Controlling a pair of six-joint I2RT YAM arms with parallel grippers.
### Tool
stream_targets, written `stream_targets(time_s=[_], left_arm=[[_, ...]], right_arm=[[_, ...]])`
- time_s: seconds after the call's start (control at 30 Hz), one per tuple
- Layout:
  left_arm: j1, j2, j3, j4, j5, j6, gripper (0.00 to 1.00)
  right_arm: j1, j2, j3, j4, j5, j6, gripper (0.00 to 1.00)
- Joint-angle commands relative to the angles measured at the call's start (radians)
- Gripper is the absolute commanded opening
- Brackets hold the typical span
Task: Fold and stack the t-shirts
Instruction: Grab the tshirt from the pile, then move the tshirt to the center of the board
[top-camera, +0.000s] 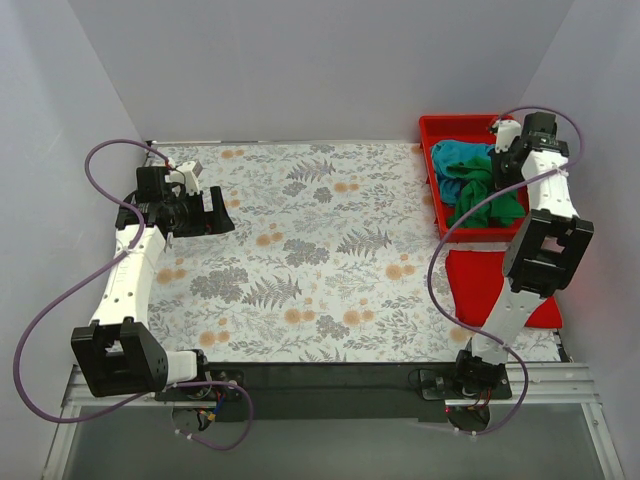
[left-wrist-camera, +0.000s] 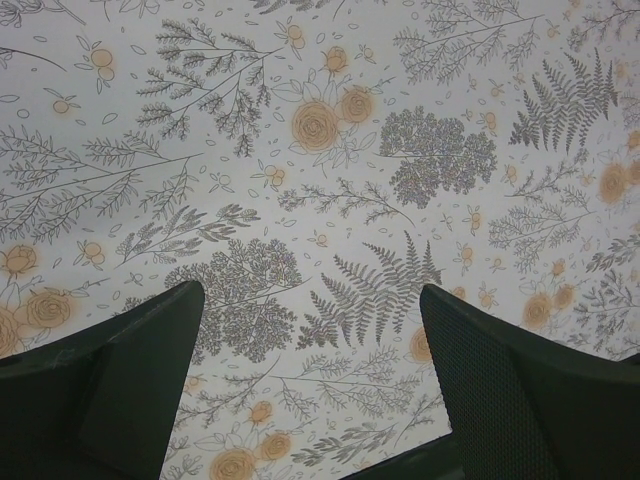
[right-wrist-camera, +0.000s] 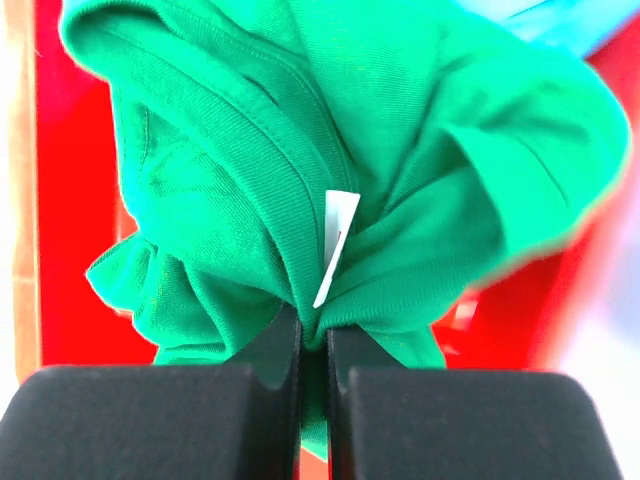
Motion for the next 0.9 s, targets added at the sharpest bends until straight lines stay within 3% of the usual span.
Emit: stream_targets(time_s=[0.0,0.27,0.43,0.57,0.67,0.83,0.87], left_arm=[[0.002,-0.048,0.014,0.017,0.031,-0.001,0.89],[0.004,-0.051,0.032,0.014,0.026,-0.001,0.89],[0.004,-0.048,0.052,0.005,0.047,-0.023,0.89],[0.004,-0.031,0.098,-0.006,0.080,-0.054,0.89],[0.004,0.001,0.164,-0.030,0.112,-0.075,0.89],[0.004,0.040,0.233,-0.057,0.150,-0.089,0.89],[0.004,0.041,0.246,-0.058,0.152,-0.089,0.89]], right_arm=[[-0.005,-0.078,0.113,-0.034,0.039,-0.078,0.01],[-0.003,-0.061,0.308,-0.060,0.046,-0.076,0.01],[0.005,-0.118,0.458,-0.063,-0.161,-0.029,0.01],[0.057,-0.204,0.481,-0.060,-0.333,-0.006,0.01],[0.187,-0.264,0.423,-0.060,-0.407,-0.007,0.01],[0.458,-0.331,0.212,-0.057,-0.361,-0.039,0.01],[0.563,-0.334,0.126,-0.056,-0.293,-0.065,0.25]])
